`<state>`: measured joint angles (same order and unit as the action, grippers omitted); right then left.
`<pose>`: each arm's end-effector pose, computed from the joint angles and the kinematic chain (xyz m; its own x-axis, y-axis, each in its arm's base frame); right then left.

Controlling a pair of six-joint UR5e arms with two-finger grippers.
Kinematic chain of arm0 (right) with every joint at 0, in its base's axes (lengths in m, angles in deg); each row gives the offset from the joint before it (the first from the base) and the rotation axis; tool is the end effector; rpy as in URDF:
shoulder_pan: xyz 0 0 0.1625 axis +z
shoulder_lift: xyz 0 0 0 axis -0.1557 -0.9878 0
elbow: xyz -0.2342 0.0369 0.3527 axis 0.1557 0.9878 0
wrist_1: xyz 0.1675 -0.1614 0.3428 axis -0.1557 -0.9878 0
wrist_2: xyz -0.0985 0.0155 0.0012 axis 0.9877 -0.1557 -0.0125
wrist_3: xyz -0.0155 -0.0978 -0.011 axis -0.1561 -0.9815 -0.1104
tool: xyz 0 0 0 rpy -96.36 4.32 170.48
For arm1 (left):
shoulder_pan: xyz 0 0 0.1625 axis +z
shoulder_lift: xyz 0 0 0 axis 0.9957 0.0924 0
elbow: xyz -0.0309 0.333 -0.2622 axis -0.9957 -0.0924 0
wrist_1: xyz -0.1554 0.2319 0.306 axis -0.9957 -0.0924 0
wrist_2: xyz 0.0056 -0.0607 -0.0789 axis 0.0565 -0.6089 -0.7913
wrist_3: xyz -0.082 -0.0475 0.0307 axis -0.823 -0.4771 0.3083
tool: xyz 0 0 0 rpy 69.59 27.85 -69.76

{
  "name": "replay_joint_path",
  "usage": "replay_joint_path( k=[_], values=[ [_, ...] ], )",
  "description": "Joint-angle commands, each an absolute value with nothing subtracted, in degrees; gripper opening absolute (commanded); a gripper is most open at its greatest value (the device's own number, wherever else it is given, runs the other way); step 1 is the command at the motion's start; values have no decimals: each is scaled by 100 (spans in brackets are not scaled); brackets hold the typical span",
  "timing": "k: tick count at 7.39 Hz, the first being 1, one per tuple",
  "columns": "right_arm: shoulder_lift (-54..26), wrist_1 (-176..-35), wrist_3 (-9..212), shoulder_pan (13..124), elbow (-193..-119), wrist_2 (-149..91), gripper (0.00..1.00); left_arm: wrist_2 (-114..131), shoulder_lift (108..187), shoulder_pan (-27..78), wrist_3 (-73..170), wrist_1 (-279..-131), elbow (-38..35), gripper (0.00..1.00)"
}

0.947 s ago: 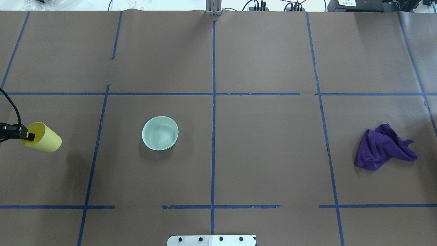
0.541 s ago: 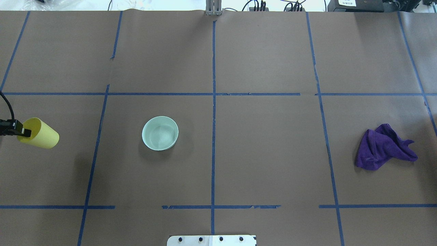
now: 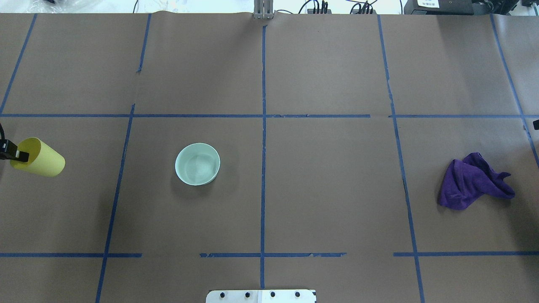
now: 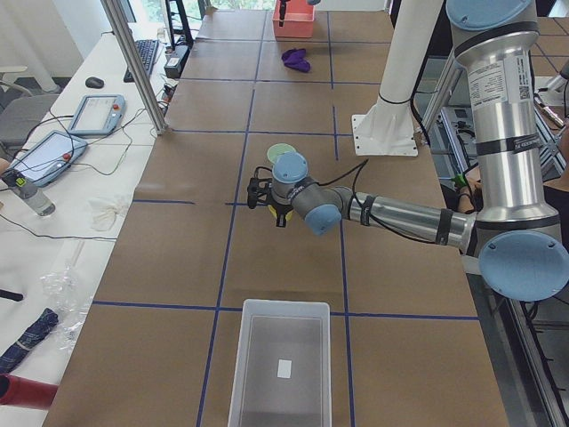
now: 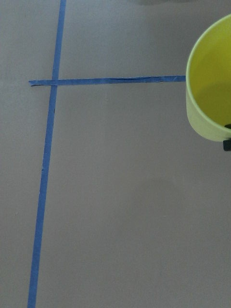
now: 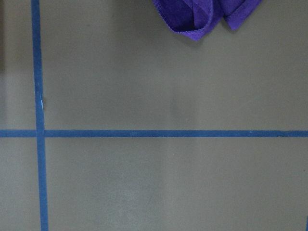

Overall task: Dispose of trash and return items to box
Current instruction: 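Lift the yellow cup with left gripper while right gripper grasps purple cloth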

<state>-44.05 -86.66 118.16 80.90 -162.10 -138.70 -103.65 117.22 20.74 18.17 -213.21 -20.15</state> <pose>-0.0736 -0.4394 0.6003 0.6447 -0.0169 0.7643 -0.1035 0.9886 0.1091 0.1308 -0.4140 0.5055 0.5385 0.0587 -0.8406 0.0831 0.9890 0.1223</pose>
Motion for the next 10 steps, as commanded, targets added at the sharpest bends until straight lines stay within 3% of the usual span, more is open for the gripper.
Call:
replay_joint_path(
  k=[1,6,7,8,10],
  values=[
    [-4525,-8215,12228,7192,-16213,-13582,100,-10340,12035,1555,2793,-20399,-2074,0],
    [-4508,-8215,12325,6143,-16029,-13114,100,-10183,12641,202,4963,-18842,-1908,0],
    [-4499,-8215,12334,6143,-15968,-13158,62,-10025,12808,-88,5438,-18569,-1811,0],
    [-4516,-8215,12325,6143,-15967,-13176,1,-9858,12905,-352,5852,-18462,-1654,0],
    [-4508,-8224,12325,6152,-16011,-13220,0,-9594,13037,-844,6555,-18461,-1224,0]
  ],
)
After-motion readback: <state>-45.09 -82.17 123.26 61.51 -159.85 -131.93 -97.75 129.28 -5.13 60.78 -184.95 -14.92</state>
